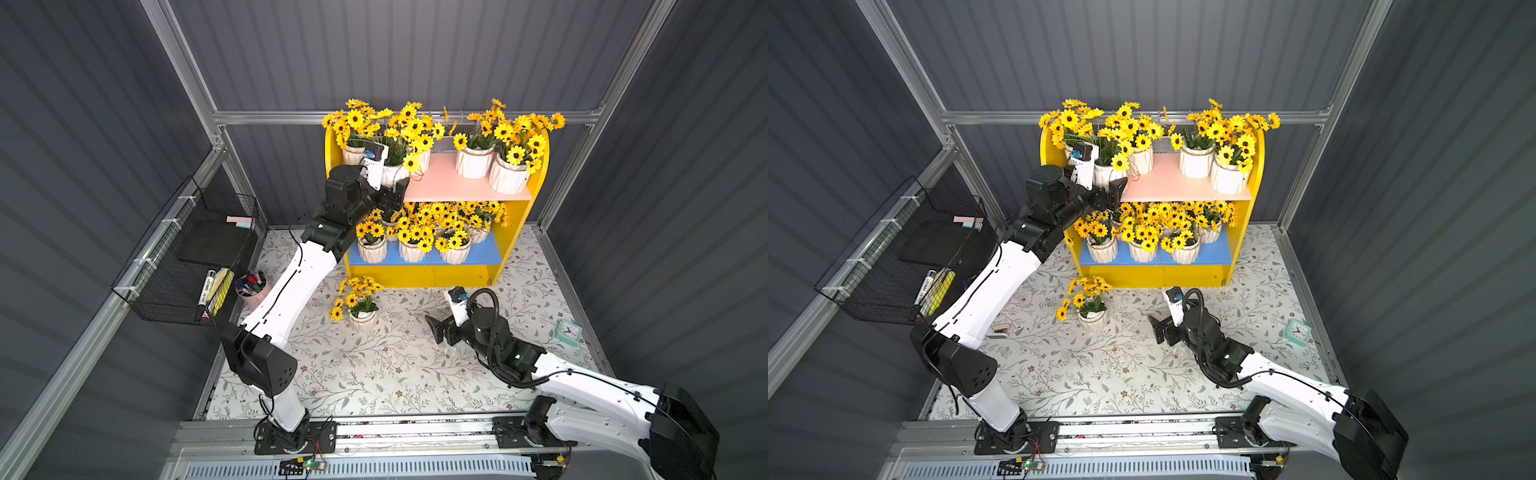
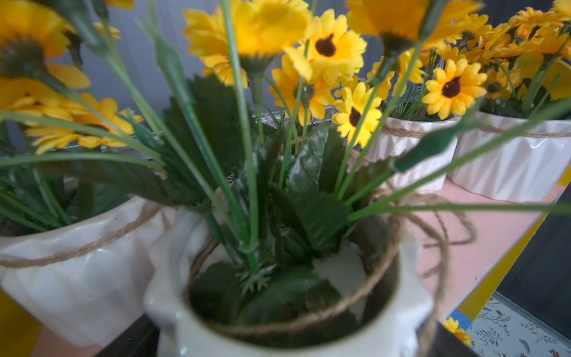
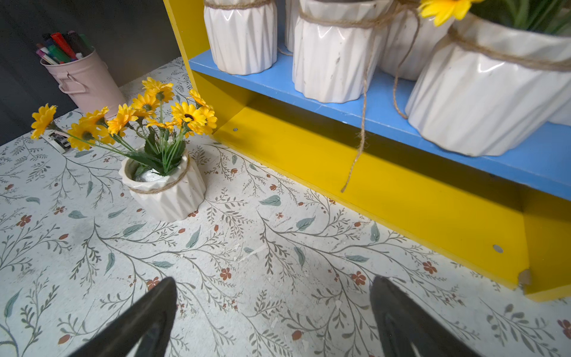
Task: Take the sunflower pots off the shelves
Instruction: Pick up the sunflower pot from the shelf.
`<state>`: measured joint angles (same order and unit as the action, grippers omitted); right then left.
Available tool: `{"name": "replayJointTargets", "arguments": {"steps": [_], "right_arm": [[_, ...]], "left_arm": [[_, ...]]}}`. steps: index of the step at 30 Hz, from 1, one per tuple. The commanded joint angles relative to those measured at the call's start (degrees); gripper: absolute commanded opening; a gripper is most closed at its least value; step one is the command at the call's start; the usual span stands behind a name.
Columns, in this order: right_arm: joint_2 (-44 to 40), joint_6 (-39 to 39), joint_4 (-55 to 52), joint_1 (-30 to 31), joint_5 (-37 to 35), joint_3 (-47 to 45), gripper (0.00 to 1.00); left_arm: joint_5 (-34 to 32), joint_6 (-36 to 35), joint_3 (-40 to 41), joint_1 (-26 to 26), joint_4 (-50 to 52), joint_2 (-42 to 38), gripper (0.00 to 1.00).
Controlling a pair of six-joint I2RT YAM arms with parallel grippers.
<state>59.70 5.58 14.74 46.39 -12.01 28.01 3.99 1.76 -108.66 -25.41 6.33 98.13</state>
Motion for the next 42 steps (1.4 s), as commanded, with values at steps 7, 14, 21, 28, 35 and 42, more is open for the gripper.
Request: {"name": "replayJointTargets", "arguments": {"steps": [7,14,21,28,35,42], "right_arm": [[1.21,0.27,0.01,-0.2,-0.08,1.83,0.99],[1.47,0.23,0.11,-0.25,0.32,2.15,0.99],[1.73,0.08,0.11,-0.19,0.46,2.5,0.99],[2.41,1.86,-0.41,-1.81,1.45,4.77,0.99],[4.4,8.38,-2.11,-7.59,6.63,8.95,0.98],[8.83,14.97,-2.44,-12.64,14.57,15.82,0.97]], "left_arm": [[2.33,0.67,-0.52,-0.08,-3.56,-5.19,0.0],[1.75,0.08,2.72,-0.08,-4.11,-8.21,0.0],[1.61,0.25,8.77,-0.08,-5.38,-12.2,0.0],[2.43,0.52,11.5,-0.08,-4.31,-14.89,0.0],[3.86,0.54,15.39,-0.08,-3.56,-17.93,0.0],[5.29,1.58,18.96,-0.08,-3.6,-20.81,0.0]]}}
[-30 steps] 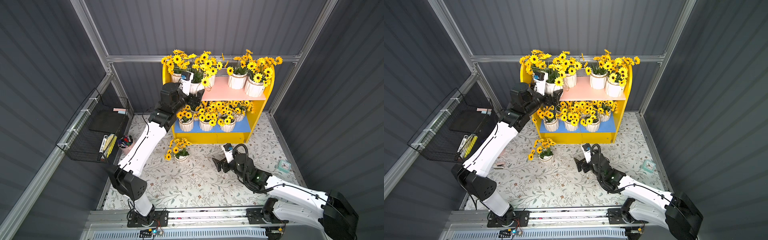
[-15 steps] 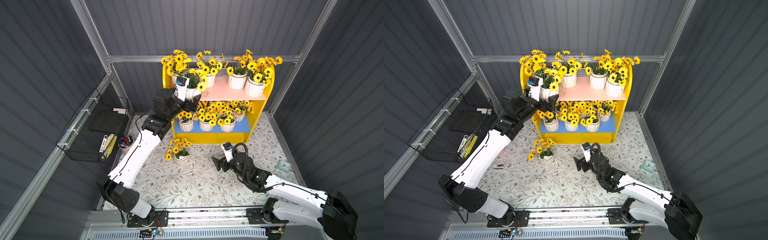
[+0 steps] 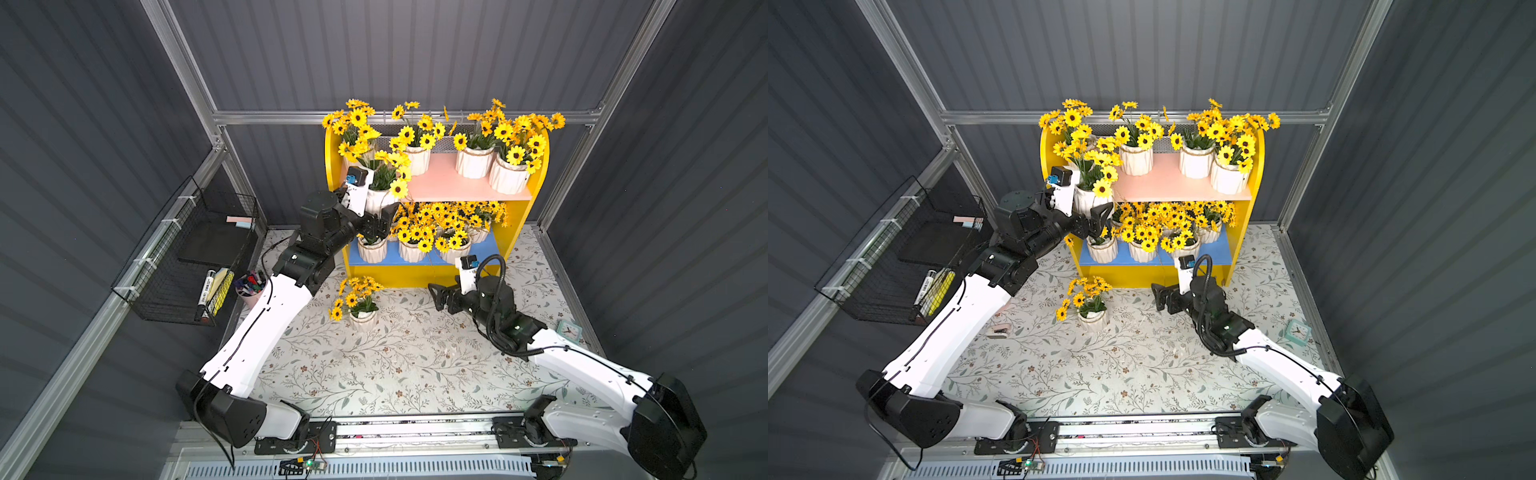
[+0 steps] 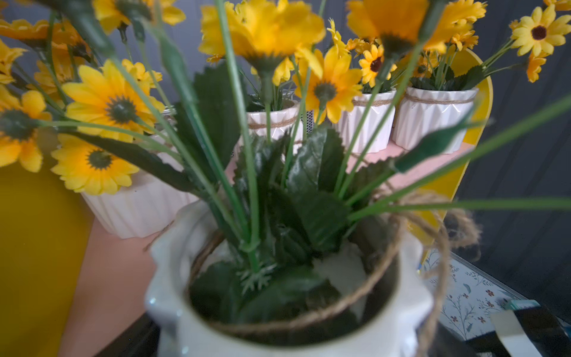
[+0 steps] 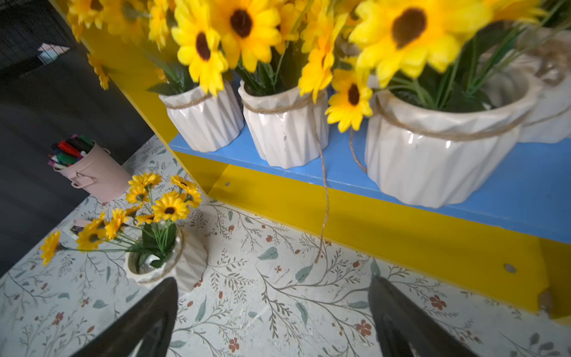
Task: Take the sunflower pots off the shelves
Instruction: Pick up the sunflower pot from the shelf, then place the sunflower pot at the center of the board.
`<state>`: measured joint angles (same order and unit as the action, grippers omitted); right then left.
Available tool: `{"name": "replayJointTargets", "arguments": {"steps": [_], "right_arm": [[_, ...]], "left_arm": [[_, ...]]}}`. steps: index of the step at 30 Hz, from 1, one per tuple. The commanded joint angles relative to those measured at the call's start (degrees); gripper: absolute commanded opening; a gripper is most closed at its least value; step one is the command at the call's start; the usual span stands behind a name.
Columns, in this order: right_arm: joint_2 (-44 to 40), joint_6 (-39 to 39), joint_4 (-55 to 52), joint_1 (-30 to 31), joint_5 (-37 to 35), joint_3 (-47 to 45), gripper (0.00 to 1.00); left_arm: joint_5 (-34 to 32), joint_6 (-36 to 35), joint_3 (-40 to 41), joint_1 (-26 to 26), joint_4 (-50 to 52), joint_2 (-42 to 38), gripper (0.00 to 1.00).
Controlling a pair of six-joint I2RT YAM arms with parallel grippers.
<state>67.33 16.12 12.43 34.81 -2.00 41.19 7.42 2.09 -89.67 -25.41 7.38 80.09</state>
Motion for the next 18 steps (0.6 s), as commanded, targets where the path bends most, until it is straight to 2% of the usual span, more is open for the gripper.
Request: {"name": "replayJointTargets", "arguments": {"steps": [1,13,18], "right_arm": [[1.75,5.31,-0.02,-1.63,5.59,3.41,0.97],[4.92,12.82,2.35,-6.65,11.24,5.83,0.96],[5.06,12.84,2.02,-6.77,11.94,6.88,0.95]], "left_arm": [[2.42,1.25,0.09,-0.16,-4.43,-3.0,0.0],[6.37,2.82,5.9,-0.52,-4.05,-7.16,0.0],[6.92,2.75,8.19,-0.75,-5.12,-9.26,0.0]]}}
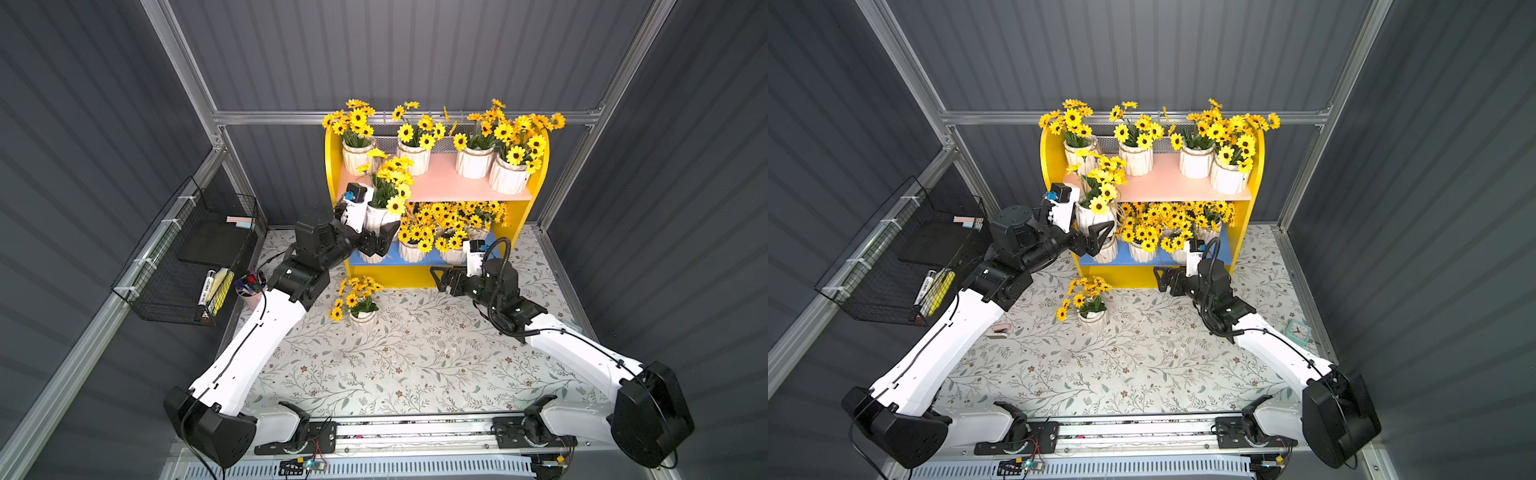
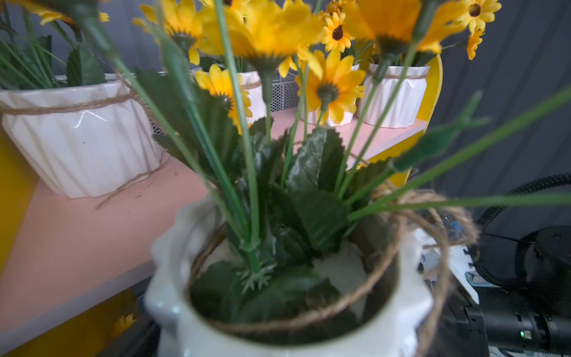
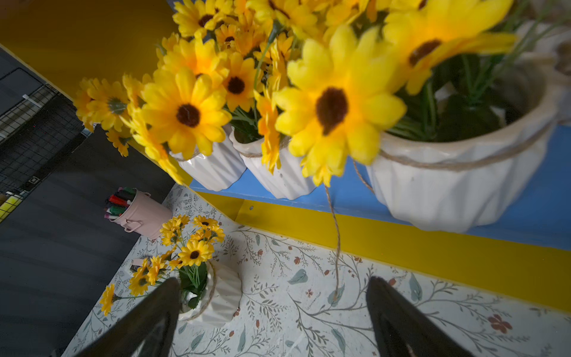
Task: Take the sunflower pots off the shelves
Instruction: Place the sunflower pot at the center of the board.
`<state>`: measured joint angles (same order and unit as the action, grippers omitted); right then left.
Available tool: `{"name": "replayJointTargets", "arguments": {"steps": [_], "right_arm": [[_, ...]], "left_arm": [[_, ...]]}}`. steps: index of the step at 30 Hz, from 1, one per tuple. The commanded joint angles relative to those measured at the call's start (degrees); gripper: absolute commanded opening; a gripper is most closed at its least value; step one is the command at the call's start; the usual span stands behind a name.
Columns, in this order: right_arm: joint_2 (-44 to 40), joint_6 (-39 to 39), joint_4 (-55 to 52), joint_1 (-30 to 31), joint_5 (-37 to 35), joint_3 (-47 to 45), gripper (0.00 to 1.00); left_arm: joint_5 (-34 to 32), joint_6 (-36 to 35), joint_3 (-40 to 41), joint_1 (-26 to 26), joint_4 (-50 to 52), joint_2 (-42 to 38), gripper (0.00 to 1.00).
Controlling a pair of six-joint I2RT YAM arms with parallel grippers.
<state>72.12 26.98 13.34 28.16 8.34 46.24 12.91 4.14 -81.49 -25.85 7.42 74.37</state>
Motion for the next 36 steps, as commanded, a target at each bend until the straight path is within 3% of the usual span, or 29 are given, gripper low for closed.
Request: {"name": "replayJointTargets", "arguments": {"steps": [1,9,20,29,36], "right_arm": [[0.45,2.18,1.33,-0.17,1.8,2.07,0.95],[4.49,3.98,3.5,-0.14,6.12,7.62,0.94],[2.69,2.92,1.47,-1.9,3.71,6.97,0.94],[-2.22,6.49,-9.86,-11.52,-3.75,2.72,0.93],[-12.91,5.55,-15.88,-18.65,-4.93,-2.99,0.93]], "left_arm": [[1.5,0.68,2.0,-0.43,-5.39,-3.63,0.0],[2.65,-0.1,2.11,-0.52,-6.95,-2.95,0.0],[5.76,-2.57,7.03,-5.57,-6.58,-3.79,0.0],[3.73,-4.9,12.9,-11.16,-8.65,-3.2,0.0],[1.2,-7.58,17.21,-15.03,-12.69,-0.83,0.0]]}}
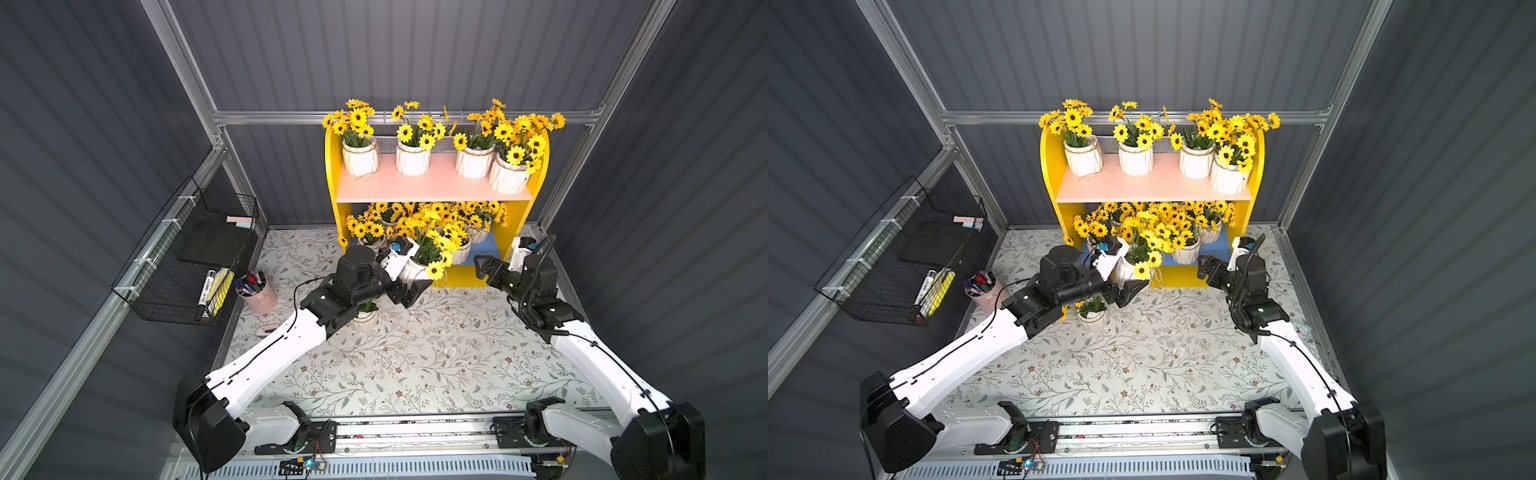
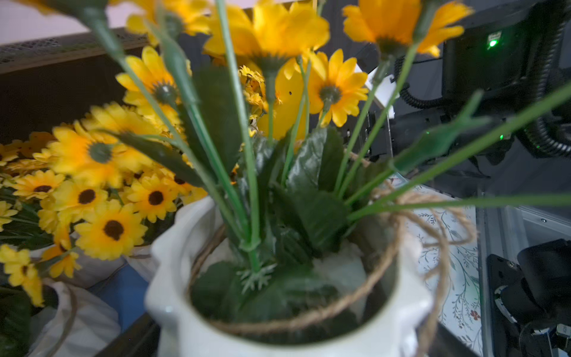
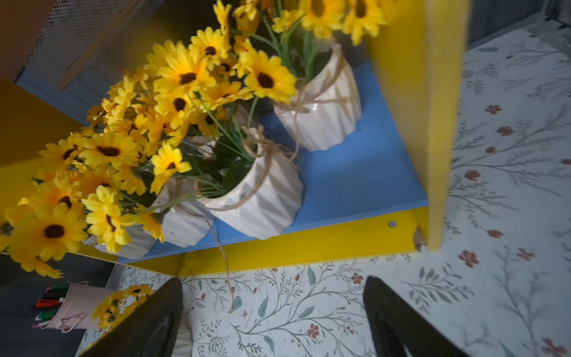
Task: Take the sunflower pots off the shelves
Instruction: Place the sunflower pot at the center of the board.
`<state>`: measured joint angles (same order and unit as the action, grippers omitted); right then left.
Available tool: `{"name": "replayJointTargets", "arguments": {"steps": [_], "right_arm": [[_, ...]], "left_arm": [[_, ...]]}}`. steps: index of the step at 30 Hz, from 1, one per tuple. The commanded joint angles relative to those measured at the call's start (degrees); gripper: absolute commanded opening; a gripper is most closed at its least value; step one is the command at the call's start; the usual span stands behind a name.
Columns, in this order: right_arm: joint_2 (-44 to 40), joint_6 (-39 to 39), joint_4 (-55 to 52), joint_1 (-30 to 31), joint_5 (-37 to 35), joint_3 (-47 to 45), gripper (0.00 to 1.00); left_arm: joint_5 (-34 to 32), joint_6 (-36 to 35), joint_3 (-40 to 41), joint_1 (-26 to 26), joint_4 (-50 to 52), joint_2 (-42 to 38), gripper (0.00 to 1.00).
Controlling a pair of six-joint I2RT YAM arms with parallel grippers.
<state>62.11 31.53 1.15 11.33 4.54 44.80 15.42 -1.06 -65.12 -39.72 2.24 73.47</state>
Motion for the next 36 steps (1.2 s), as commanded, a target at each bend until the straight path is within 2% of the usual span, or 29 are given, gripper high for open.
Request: {"name": "replayJointTargets", "arguments": {"steps": [1,4,8,13,16,23,34,36], "right_arm": [[-3.73,0.99,-3.83,-2.37,-1.0,-2.16,0.93],[-5.2,1.43,-3.52,-3.07,2.21,-3.43,0.91],[-2.45,4.45,-3.86,-2.98,16.73,-2.8,0.88],[-0.06,7.0,0.38,-2.98,20.18,-4.87,0.87],[0.9,6.3,-2.54,-2.98,19.15,-4.04,0.87],[2.46,6.2,-1.43,-2.98,21.37,-4.41,0.86],[0.93,1.88,-5.06,-3.46,14.19,-5.94,0.86],[-0.06,0.42,-6.31,-4.39,10.47,-5.99,0.86]], "left_arm": [[-1.38,-2.01,1.46,-1.36,-8.54,0.51,0.0],[-1.23,-1.49,3.12,-2.02,-11.28,2.05,0.0],[-1.44,0.55,5.06,-2.68,-15.64,4.01,0.0],[-1.54,1.91,7.21,-3.57,-19.69,6.38,0.0],[-1.69,2.67,8.34,-4.2,-22.22,8.3,0.0],[-1.88,4.47,11.36,-5.4,-28.96,12.75,0.0],[-3.22,5.37,14.96,-7.68,-36.1,19.1,0.0],[-2.98,5.29,15.19,-8.61,-37.85,21.08,0.0]]}}
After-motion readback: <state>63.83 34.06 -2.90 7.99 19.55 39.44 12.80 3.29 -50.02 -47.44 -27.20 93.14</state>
